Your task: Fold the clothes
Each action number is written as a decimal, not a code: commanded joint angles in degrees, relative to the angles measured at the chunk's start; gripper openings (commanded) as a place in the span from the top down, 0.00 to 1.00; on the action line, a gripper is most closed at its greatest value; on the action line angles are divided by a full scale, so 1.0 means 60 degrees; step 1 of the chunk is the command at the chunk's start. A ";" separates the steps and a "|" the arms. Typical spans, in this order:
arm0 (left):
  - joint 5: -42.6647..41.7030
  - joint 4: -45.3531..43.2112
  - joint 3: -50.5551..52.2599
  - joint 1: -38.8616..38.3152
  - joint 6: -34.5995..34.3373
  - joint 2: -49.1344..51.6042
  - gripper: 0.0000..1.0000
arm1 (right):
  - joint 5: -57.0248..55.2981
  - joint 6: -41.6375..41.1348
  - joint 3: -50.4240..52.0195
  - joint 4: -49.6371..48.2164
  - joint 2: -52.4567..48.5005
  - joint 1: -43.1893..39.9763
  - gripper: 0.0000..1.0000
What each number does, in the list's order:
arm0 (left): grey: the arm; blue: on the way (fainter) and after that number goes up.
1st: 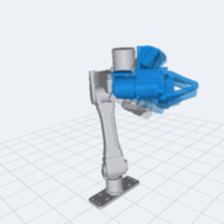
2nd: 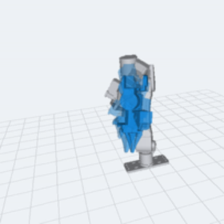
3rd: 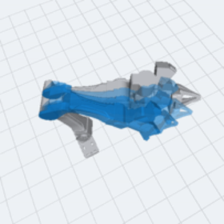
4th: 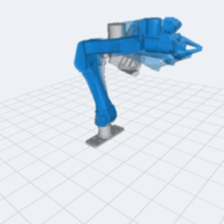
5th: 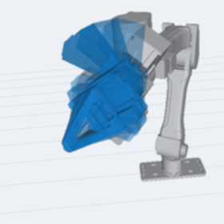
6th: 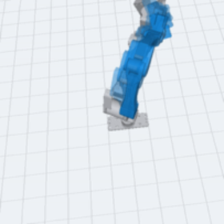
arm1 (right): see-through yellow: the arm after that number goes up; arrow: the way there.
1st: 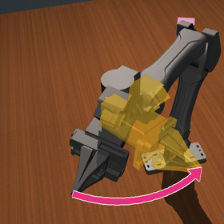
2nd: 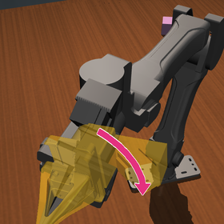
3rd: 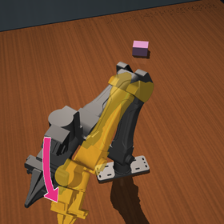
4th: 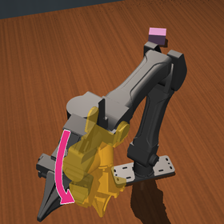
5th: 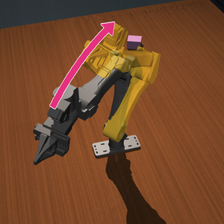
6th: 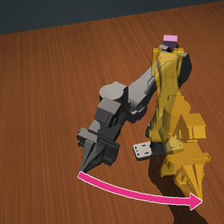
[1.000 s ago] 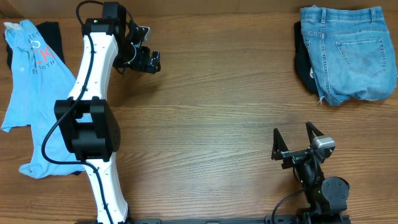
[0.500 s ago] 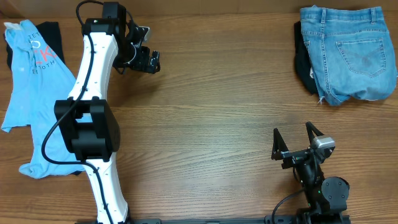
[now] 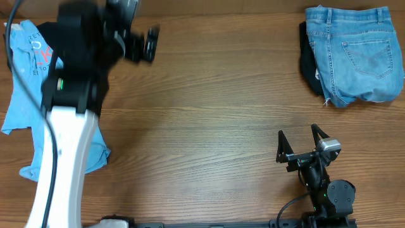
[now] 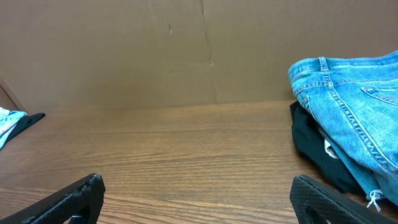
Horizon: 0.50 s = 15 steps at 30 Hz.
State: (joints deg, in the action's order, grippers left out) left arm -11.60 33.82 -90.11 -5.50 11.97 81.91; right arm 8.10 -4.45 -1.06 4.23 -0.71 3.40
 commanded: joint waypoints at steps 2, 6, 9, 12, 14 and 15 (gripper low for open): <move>0.0586 -0.1053 0.3836 0.0193 0.0000 -0.2739 0.00 | -0.0055 -0.0004 0.0102 -0.0040 0.0080 -0.0018 0.00; 0.0528 -0.2164 0.6991 0.0401 -0.0069 -0.5209 0.00 | -0.0055 -0.0004 0.0102 -0.0040 0.0080 -0.0018 0.00; 0.0426 -0.3417 0.9224 0.0572 -0.0080 -0.6976 0.00 | -0.0058 -0.0004 0.0102 -0.0040 0.0080 -0.0018 0.00; 0.0423 -0.4517 1.0867 0.0718 -0.0076 -0.8357 0.00 | -0.0055 -0.0004 0.0102 -0.0040 0.0080 -0.0018 0.00; 0.0350 -0.5002 1.1726 0.0892 -0.0087 -0.9096 0.00 | -0.0055 -0.0004 0.0102 -0.0040 0.0080 -0.0018 0.00; 0.0237 -0.5166 1.2087 0.1009 -0.0109 -0.9435 0.00 | -0.0058 -0.0004 0.0102 -0.0040 0.0080 -0.0018 0.00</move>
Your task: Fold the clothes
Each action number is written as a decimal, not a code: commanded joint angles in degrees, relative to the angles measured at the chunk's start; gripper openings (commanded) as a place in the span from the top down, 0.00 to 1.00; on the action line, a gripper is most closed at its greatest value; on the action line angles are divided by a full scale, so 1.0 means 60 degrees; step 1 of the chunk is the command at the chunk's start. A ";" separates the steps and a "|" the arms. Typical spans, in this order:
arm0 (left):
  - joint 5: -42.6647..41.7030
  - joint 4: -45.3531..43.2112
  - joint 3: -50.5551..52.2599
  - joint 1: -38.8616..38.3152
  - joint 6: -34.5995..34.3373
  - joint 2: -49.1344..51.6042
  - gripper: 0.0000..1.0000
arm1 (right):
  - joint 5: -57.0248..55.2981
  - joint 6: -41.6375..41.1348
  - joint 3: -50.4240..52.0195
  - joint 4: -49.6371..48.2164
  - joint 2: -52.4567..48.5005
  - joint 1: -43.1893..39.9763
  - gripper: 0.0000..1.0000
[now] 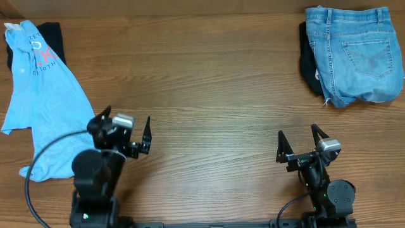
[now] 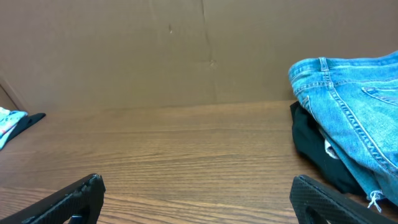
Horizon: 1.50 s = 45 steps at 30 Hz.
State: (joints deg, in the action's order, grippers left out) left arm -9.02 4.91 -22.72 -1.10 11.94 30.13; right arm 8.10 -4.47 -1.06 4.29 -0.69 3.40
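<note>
A light blue T-shirt lies spread at the table's left side, over a dark garment at the far left corner. Folded blue denim shorts rest on a black garment at the far right; in the right wrist view the shorts and the black garment show at right. My left gripper stands open near the front left, just right of the T-shirt, holding nothing. My right gripper stands open at the front right, its fingertips wide apart over bare wood.
The wooden table stretches between the two piles. A brown cardboard wall closes the far edge. Both arm bases sit at the front edge.
The left arm was raised high over the T-shirt at the far left, blurred; now it is down at the front left with its gripper open. The right arm has not moved.
</note>
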 commanded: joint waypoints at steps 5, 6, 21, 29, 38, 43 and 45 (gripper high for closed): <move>-0.0510 -0.0663 0.2065 0.0761 -0.0142 -0.2452 0.00 | -0.0055 0.0000 0.0102 -0.0051 0.0076 -0.0018 0.00; -0.0506 -0.0743 0.2357 0.0761 -0.0138 -0.2856 0.00 | -0.0055 0.0000 0.0102 -0.0055 0.0076 -0.0018 0.00; -0.0401 -0.0550 0.3741 0.0761 -0.0131 -0.4994 0.00 | -0.0055 0.0000 0.0102 -0.0051 0.0076 -0.0018 0.00; -0.0084 -0.0186 0.3741 0.0761 -0.0535 -0.4994 0.00 | -0.0055 0.0000 0.0102 -0.0051 0.0076 -0.0018 0.00; -0.0175 -0.0229 0.3741 0.0761 -0.1213 -0.4976 0.00 | -0.0055 0.0000 0.0102 -0.0051 0.0076 -0.0018 0.00; -0.0175 -0.0233 0.3741 0.0761 -0.1213 -0.4976 0.00 | -0.0055 0.0000 0.0102 -0.0051 0.0076 -0.0018 0.00; -0.0175 -0.0233 0.3741 0.0761 -0.1213 -0.4976 0.00 | -0.0055 0.0000 0.0102 -0.0051 0.0076 -0.0018 0.00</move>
